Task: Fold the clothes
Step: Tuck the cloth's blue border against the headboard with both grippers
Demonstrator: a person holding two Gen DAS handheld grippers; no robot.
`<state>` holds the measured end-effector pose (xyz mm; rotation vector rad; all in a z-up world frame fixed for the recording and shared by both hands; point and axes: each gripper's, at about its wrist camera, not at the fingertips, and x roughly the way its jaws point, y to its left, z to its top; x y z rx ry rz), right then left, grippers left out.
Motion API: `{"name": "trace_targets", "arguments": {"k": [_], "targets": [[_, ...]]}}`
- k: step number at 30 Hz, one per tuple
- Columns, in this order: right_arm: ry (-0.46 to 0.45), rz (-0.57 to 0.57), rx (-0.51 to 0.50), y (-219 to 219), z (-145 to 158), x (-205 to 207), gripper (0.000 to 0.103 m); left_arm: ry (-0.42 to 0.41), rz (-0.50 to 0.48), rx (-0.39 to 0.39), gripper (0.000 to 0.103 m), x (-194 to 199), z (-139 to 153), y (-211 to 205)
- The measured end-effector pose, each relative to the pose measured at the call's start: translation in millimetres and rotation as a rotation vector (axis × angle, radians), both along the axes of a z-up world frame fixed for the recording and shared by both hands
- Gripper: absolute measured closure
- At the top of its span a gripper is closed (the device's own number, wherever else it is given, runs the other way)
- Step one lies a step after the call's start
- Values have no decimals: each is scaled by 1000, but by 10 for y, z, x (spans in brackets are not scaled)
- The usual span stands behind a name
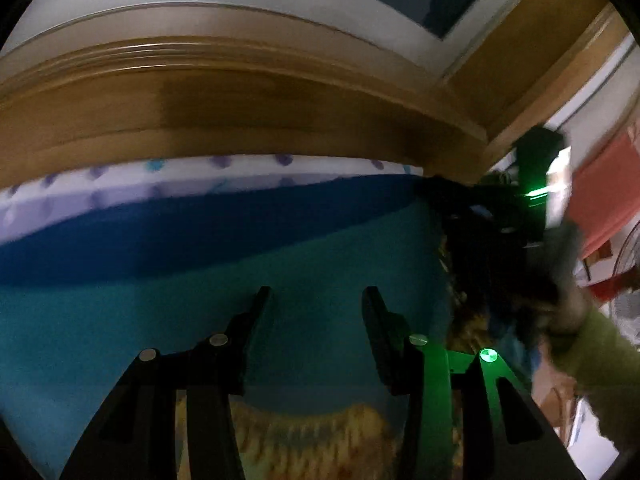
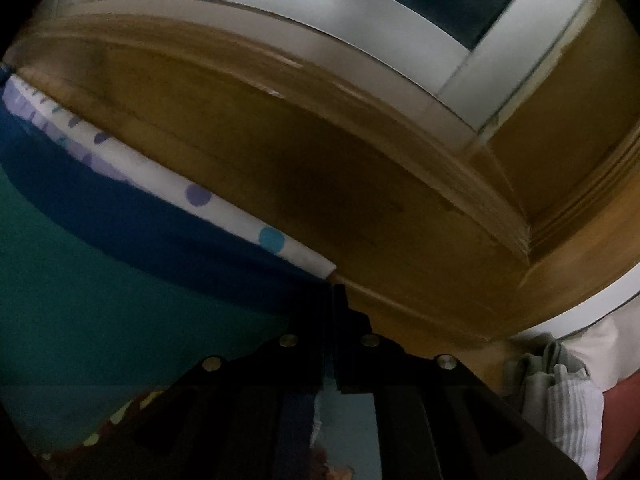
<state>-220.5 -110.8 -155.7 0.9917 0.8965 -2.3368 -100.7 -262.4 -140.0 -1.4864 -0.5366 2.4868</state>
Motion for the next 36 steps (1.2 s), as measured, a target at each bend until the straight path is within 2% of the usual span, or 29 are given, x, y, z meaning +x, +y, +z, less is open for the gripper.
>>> {"name": "trace_targets", "arguments": {"k": [2,4,6,8,10,16,19,23,24,25,27,30,31,33,36], "targets": [[-21,-4,-33,117,187,26,90,12,-23,-61,58,-106,-37,97],[-42,-8,-66,234,375,51,57,23,-38,-111,58,-127,-32,171],[-41,-16,-90,446,608,155,51,33,-53,-161,58,-148,-26,245],[-55,-35,-114,650,764,272,51,40,-60,-193,58,-159,-23,292],[-90,-38,-137,815,822,410,51,44,-45,-182,58,-183,-35,272],[-272,33,-204,1167,618,932,51,35,20,-68,58,-193,-51,110],[-364,68,-237,1343,515,1193,51,31,20,-45,58,-175,-71,123],[-386,37,-231,1290,332,1160,52,28,11,-39,58,-185,-85,117],[-390,21,-222,1294,286,1109,53,29,9,-40,57,-172,-73,100],[-394,4,-213,1298,241,1058,72,29,6,-41,57,-160,-61,84],[-369,-44,-158,1343,203,949,99,31,2,-43,57,-156,-52,83],[-267,-162,-171,1534,408,674,99,32,2,-38,57,-177,-73,105],[-179,-225,-145,1582,499,565,99,33,2,-36,57,-175,-74,102],[-64,-299,-116,1660,625,416,99,33,-1,-34,57,-172,-75,97],[-76,-370,-144,1832,775,212,95,34,-7,-32,57,-168,-77,89]]}}
